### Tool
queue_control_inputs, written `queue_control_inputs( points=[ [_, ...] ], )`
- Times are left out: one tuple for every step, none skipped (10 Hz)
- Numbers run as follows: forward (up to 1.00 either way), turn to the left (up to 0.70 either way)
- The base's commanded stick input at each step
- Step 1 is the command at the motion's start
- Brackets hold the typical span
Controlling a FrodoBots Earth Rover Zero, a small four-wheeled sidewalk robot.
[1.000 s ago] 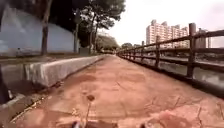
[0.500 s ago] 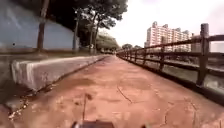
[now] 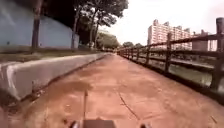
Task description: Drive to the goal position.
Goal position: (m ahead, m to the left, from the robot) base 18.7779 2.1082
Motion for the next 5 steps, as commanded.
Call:
queue_control_inputs(
  points=[
    [0.7,0.0],
    [0.7,0.0],
    [0.7,0.0],
    [0.7,0.0],
    [0.7,0.0]
  ],
)
